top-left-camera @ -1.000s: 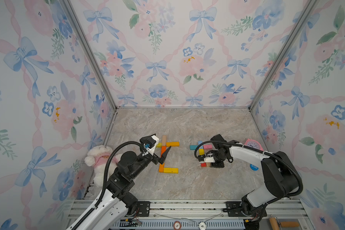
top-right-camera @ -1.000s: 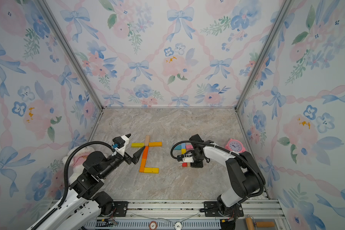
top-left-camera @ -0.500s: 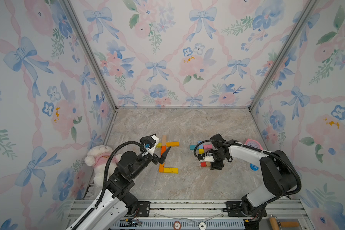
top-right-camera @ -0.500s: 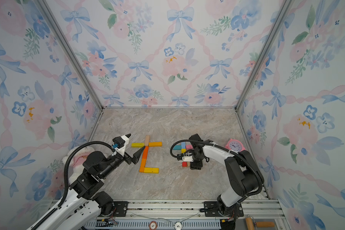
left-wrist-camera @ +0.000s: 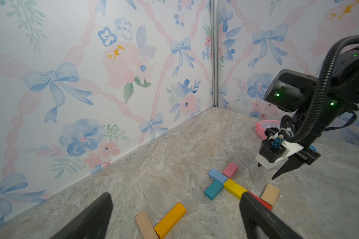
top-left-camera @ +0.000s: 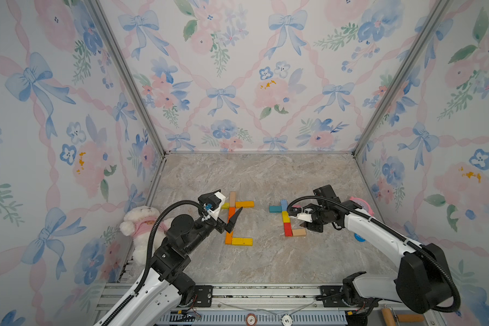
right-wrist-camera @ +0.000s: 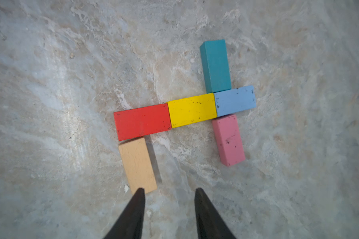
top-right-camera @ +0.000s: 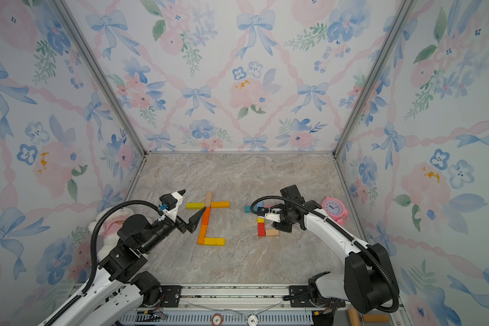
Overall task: Assemble the letter t with building blocks
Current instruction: Adjust the building block at the center of the board.
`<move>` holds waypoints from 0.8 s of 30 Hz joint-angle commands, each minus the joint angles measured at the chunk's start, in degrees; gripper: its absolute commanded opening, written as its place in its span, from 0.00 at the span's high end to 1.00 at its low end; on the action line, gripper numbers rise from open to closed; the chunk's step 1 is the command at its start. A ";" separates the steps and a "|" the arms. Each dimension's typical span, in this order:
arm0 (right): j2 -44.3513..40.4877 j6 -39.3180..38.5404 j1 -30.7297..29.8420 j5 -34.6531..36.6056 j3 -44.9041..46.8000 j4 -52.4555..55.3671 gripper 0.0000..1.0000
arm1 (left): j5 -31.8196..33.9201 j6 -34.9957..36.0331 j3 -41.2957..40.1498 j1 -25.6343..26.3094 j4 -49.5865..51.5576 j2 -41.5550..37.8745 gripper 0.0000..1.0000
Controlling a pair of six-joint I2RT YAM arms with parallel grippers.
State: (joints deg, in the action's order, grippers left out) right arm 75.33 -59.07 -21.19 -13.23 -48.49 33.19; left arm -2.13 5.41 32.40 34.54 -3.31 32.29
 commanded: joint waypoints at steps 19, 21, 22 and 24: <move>6.91 -1.22 5.62 0.83 4.45 -1.25 1.00 | 0.72 0.03 -0.39 0.49 -1.13 -1.63 0.02; 7.17 -1.22 6.11 0.68 4.56 -1.39 1.00 | 0.64 0.05 -0.42 0.56 -1.17 -1.66 0.02; 7.29 -1.22 6.25 0.58 4.65 -1.45 1.00 | 0.80 0.01 -0.40 0.60 -1.14 -1.76 0.02; 7.67 -1.22 6.33 0.58 4.55 -1.27 1.00 | 0.77 0.04 -0.41 0.53 -1.25 -1.86 0.02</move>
State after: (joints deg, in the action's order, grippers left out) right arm 81.84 -59.57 -15.40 -12.62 -44.58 31.99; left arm -1.89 5.41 32.40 34.76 -3.31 31.29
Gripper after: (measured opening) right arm 0.045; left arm 0.979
